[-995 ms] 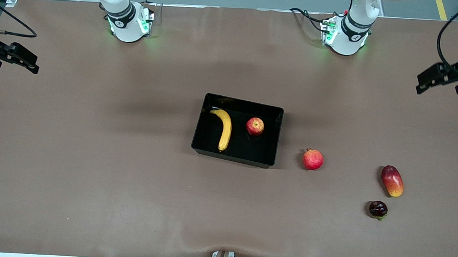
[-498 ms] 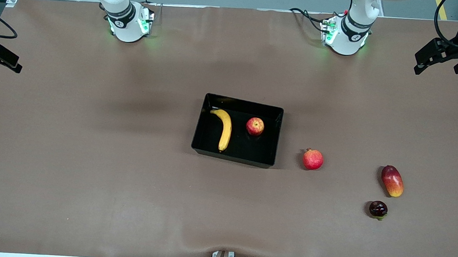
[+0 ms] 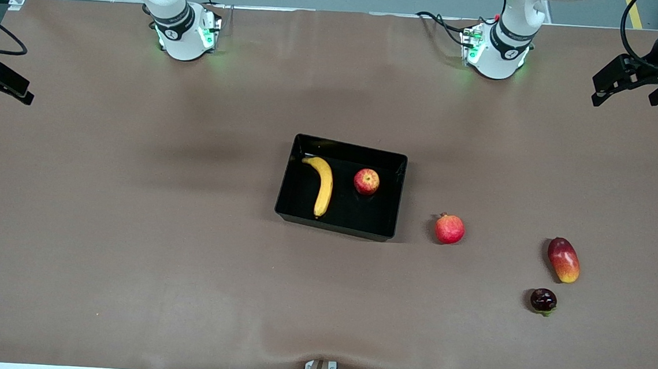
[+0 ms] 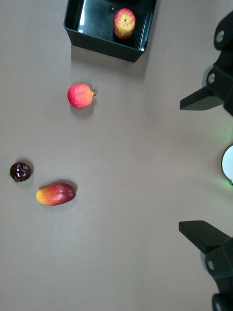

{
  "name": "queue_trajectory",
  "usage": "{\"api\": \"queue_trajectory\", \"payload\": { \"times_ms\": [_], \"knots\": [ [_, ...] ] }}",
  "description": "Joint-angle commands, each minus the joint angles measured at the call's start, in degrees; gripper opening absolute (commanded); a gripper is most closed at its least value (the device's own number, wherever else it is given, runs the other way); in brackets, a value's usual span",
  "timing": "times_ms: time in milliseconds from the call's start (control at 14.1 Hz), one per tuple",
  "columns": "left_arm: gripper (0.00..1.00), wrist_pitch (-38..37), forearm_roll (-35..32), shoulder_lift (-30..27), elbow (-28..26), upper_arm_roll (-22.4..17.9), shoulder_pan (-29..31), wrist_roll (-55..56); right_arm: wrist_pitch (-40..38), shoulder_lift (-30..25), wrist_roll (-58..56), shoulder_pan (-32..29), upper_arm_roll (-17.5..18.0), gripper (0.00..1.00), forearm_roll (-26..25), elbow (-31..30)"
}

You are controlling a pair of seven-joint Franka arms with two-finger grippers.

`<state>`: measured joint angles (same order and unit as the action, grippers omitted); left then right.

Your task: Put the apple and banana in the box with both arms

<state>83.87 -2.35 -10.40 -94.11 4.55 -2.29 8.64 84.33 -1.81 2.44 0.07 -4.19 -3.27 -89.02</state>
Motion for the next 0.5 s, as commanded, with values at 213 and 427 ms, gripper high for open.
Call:
{"api": "queue_trajectory", "payload": {
  "times_ms": [213,427],
  "knots": [
    [1.0,-1.3,1.0,0.3,2.2,-0.7,1.7,0.7,-0.3,-0.7,-0.3,-0.2,0.5,1.0,1.0,-0.2],
    [1.0,-1.3,1.0,0.6,2.1,-0.6,2.6,0.6,-0.3,-0.7,-0.3,-0.6,0.4,1.0,3.2,-0.2]
  ]
}}
